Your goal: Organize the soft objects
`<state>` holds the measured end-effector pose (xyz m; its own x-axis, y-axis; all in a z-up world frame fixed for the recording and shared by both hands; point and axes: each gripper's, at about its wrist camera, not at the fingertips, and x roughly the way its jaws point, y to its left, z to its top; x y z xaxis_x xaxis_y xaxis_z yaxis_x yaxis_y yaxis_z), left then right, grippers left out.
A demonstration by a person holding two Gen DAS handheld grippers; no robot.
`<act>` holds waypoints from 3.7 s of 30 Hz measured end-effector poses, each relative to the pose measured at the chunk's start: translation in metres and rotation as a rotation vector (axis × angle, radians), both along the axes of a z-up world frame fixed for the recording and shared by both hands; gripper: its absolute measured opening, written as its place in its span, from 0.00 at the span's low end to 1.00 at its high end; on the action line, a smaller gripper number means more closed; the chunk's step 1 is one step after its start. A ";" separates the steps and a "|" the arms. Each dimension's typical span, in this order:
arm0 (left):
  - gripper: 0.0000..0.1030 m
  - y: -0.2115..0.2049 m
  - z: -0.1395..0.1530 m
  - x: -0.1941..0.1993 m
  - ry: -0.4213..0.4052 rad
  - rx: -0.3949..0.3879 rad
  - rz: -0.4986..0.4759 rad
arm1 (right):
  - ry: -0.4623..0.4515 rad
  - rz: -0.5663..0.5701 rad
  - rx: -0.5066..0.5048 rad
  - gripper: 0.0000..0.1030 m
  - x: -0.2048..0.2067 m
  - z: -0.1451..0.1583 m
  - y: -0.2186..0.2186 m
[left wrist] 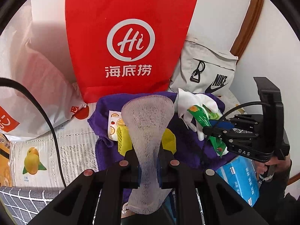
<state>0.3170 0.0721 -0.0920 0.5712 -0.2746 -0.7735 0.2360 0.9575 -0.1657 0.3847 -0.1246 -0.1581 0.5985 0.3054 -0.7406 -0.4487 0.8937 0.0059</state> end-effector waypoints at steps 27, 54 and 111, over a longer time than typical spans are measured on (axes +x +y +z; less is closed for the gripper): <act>0.12 -0.049 -0.029 0.006 0.051 0.067 -0.077 | -0.075 -0.055 0.106 0.55 -0.018 0.039 -0.039; 0.67 -0.096 -0.045 0.048 0.161 0.163 -0.056 | -0.179 -0.054 0.161 0.63 -0.055 0.075 -0.064; 1.00 -0.072 0.057 -0.289 -0.186 0.154 0.182 | -0.218 -0.386 0.088 1.00 -0.326 0.038 -0.058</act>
